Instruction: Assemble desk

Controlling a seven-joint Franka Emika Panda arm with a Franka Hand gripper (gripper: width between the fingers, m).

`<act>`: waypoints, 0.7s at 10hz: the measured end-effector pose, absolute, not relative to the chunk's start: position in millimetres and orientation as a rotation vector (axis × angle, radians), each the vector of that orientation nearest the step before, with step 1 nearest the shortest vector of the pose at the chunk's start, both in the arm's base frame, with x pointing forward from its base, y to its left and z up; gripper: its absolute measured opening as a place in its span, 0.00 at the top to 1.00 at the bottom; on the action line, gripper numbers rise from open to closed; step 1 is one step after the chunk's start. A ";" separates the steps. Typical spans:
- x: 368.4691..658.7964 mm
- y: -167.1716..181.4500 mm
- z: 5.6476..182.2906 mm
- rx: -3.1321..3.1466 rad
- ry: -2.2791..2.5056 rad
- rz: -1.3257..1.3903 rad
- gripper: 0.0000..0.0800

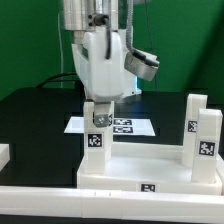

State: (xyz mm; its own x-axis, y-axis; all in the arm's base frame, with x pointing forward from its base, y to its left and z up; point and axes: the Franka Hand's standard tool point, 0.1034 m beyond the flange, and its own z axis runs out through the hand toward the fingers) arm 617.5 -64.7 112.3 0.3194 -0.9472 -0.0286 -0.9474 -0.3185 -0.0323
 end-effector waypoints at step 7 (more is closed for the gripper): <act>617.4 -64.5 112.1 -2.919 1.069 -0.012 0.19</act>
Offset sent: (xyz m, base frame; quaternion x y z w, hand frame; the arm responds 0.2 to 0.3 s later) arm 0.0019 0.0069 0.0023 0.0060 0.0017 -0.2482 0.9687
